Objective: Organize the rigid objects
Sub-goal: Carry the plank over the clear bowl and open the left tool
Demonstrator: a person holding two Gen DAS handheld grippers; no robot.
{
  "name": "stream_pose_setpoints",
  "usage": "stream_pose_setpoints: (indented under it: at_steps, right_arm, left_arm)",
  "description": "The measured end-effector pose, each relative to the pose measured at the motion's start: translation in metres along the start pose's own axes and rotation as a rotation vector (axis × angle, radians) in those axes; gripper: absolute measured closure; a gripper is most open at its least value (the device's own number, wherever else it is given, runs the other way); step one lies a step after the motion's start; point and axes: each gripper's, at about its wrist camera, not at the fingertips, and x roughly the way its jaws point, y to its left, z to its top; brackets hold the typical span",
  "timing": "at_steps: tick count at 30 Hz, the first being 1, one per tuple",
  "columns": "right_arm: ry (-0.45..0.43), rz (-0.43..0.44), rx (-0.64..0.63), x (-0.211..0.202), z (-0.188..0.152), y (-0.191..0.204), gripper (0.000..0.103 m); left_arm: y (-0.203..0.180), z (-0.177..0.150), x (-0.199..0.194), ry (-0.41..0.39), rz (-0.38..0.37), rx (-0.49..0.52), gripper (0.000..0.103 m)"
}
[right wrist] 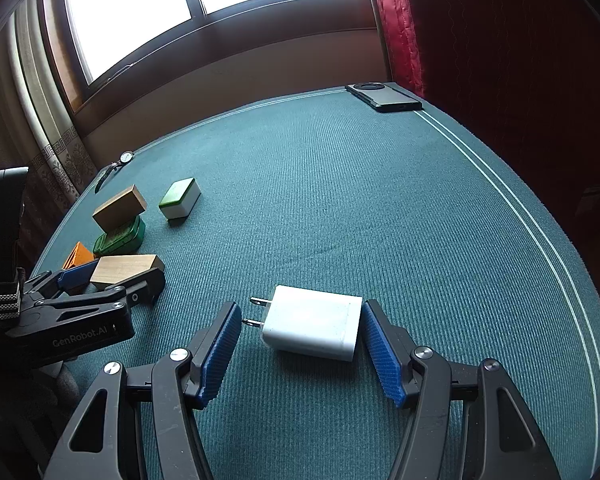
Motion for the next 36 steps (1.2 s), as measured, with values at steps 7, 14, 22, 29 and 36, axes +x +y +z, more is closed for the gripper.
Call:
stream_pose_setpoints:
  at_steps: [7, 14, 22, 29, 36]
  right_arm:
    - [0.000, 0.000, 0.000, 0.000, 0.000, 0.000, 0.037]
    - [0.000, -0.001, 0.000, 0.000, 0.000, 0.000, 0.037]
    - [0.000, -0.001, -0.001, 0.000, 0.000, 0.000, 0.037]
    - [0.000, 0.000, -0.001, -0.001, 0.000, 0.000, 0.037]
    - [0.000, -0.002, -0.001, 0.000, 0.000, 0.000, 0.037]
  left_arm:
    - [0.004, -0.020, -0.018, -0.022, -0.034, -0.058, 0.010]
    - [0.017, -0.044, -0.043, -0.033, -0.050, -0.134, 0.010]
    - [0.032, -0.055, -0.069, -0.072, -0.036, -0.167, 0.010]
    - [0.046, -0.062, -0.093, -0.127, 0.003, -0.181, 0.010]
    - [0.071, -0.069, -0.110, -0.164, 0.052, -0.226, 0.010]
